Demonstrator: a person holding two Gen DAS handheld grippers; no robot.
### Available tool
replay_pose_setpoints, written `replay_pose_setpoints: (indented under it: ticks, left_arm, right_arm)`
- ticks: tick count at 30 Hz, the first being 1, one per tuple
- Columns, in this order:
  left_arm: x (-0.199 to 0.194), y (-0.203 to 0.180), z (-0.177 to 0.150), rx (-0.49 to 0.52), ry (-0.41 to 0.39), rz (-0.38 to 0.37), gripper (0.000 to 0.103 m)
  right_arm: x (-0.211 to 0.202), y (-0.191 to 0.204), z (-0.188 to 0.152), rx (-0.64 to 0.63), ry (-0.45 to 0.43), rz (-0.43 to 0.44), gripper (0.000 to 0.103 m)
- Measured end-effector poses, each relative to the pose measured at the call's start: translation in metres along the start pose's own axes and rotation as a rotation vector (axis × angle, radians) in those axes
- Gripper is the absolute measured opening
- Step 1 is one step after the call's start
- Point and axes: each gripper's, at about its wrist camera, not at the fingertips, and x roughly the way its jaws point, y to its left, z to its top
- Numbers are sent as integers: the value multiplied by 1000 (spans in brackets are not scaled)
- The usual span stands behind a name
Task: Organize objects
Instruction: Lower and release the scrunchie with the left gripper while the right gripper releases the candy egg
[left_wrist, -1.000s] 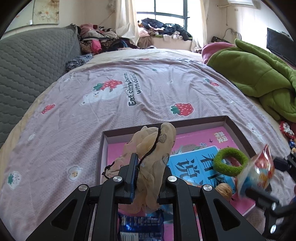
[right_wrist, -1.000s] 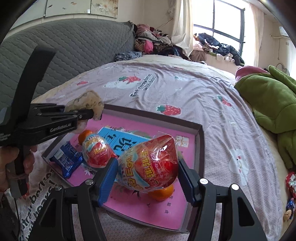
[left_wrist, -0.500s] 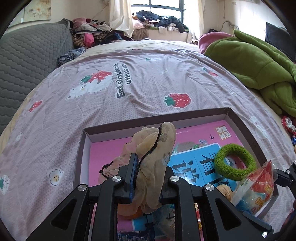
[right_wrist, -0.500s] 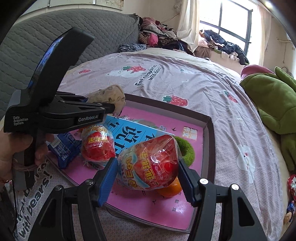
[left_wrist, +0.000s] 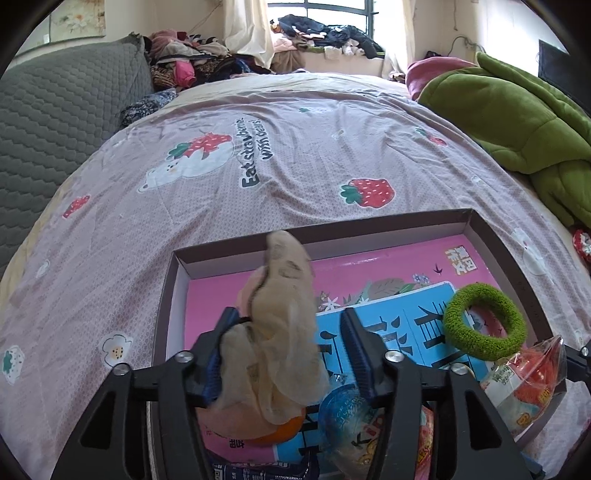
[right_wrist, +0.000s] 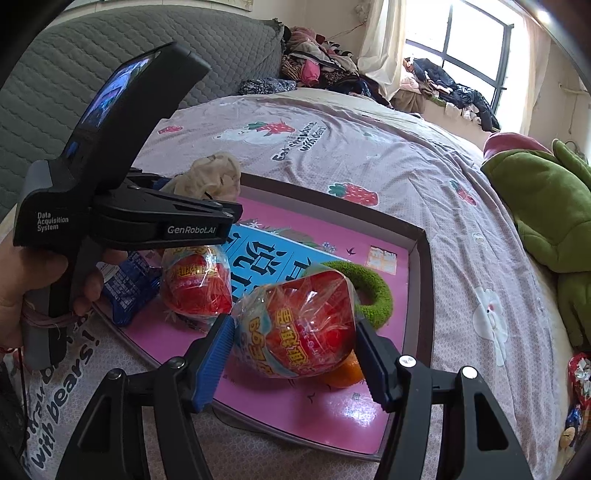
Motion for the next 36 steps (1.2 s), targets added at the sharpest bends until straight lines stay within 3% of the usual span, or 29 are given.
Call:
replay_pose_setpoints:
  ticks: [12,26,36]
  left_arm:
    - [-12,4,-3,-14,-16,-3,74]
    - [-61,1,-9,-22,-82,-6,75]
    - [-92,6,-23,-54,-99,27,75]
  right_arm:
    - [-4,-7,4,11,-17,-14,70]
    - [-26,-8,10,36,-61,-12,70]
    - [-60,-6,17,69,-144,-13,70]
